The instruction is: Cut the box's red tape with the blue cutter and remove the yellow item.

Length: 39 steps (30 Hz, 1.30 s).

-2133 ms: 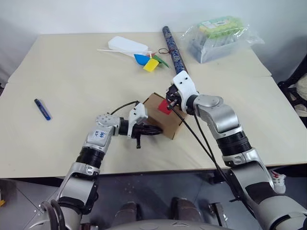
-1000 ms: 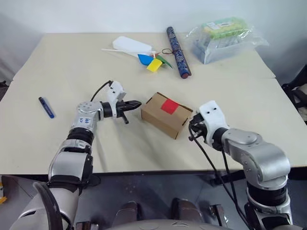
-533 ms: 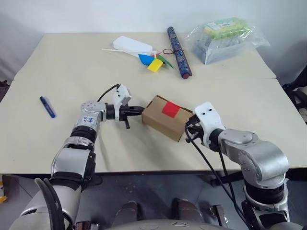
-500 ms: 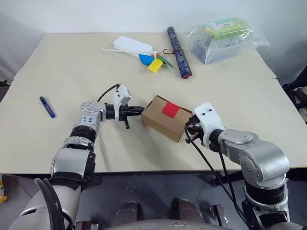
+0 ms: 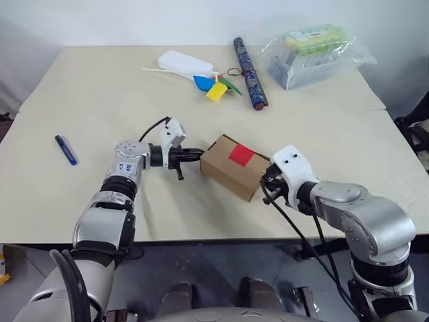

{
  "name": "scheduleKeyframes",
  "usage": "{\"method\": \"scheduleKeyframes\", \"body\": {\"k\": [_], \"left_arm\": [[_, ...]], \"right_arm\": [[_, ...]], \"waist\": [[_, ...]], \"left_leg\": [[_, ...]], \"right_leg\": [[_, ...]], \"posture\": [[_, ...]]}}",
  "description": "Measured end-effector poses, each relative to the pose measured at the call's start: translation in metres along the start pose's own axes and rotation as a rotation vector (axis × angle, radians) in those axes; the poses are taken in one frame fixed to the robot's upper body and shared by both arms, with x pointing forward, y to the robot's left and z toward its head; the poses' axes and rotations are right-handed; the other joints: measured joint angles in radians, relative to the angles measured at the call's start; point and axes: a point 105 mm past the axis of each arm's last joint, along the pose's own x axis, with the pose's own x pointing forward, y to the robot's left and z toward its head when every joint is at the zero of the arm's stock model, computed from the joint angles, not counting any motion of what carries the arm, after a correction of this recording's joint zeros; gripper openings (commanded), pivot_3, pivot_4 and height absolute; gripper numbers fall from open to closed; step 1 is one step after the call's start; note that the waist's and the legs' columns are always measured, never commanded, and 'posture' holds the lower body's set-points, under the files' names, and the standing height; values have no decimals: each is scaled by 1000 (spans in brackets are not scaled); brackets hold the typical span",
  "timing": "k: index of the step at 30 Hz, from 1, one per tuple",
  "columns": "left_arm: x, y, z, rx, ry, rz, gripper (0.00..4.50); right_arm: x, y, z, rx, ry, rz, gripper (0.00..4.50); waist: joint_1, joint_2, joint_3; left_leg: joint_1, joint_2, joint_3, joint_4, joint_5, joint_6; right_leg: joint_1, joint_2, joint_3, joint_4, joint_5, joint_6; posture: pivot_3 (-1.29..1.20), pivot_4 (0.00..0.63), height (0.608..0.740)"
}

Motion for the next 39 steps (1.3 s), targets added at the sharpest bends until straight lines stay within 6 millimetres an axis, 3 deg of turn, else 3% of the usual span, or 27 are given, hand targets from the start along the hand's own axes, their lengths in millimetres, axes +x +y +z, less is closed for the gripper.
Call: {"method": "scheduleKeyframes", "body": {"k": [4, 10, 14, 17, 20, 22, 26, 29, 30, 35, 39], "left_arm": [[-6, 4, -3, -10, 8, 24, 0], [-15, 11, -6, -31, 10, 82, 0], [-39, 30, -2, -28, 1, 212, 0], [-58, 43, 2, -26, 0, 314, 586], [-77, 54, 15, 9, -17, 401, 1449], [-85, 54, 18, 31, -24, 425, 2016], [-96, 48, 6, 5, -12, 489, 3277], [-113, 43, 1, -17, -1, 568, 4169], [-122, 41, 2, -18, 3, 607, 4420], [-146, 26, 13, -23, -19, 768, 4464], [-172, 27, 22, -32, -98, 1090, 4464]], "right_arm": [[-9, -13, 0, 4, -13, -46, 37], [-18, -14, 1, -6, -30, -59, 37], [-34, -34, 6, -11, -95, -117, 37], [-44, -48, 19, -18, -183, -118, 597], [-52, -64, 28, -2, -261, -85, 1592], [-50, -62, 29, 21, -286, 5, 2175], [-49, -56, 33, 27, -330, 161, 3575], [-54, -64, 33, 6, -355, 216, 4498], [-55, -66, 34, -10, -370, 235, 4500], [-49, -76, 36, -59, -410, 297, 4500], [-41, -80, 55, -128, -470, 337, 4500]], "waist": [[0, 0, 0], [2, 0, 0], [2, -1, 0], [1, -1, 1], [1, -2, 1], [0, -2, 1], [-1, -2, 1], [-1, -2, 1], [-1, -2, 1], [0, -2, 1], [3, -3, 1]], "left_leg": [[0, 0, 0, 0, 0, 0], [0, 0, 0, 0, 0, 0], [0, 0, 0, 0, 0, 0], [0, 0, 0, 0, 0, 0], [0, 0, 0, 0, 0, 0], [0, 0, 0, 0, 0, 0], [0, 0, 0, 0, 0, 0], [0, 1, 0, 0, 0, 0], [0, 1, 0, 0, 0, 0], [2, 1, -1, 0, 0, 0], [3, 1, -4, 1, 0, 0]], "right_leg": [[0, 0, 0, 0, 0, 0], [0, 0, 0, 0, 0, 0], [0, 0, 0, 0, 0, 0], [0, 0, 0, 0, 0, 0], [0, 0, 0, 0, 0, 0], [0, 0, 0, 0, 0, 0], [0, 0, 0, 0, 0, 0], [0, 0, 0, 0, 0, 0], [0, 0, 0, 0, 0, 0], [2, 0, 1, 0, 0, 0], [3, 0, 2, 0, 0, 0]], "posture": [[0, 150, 740], [0, 150, 740], [0, 150, 740], [0, 150, 740], [0, 150, 740], [0, 150, 740], [0, 150, 740], [0, 150, 740], [0, 150, 740], [0, 150, 740], [0, 150, 740]]}}
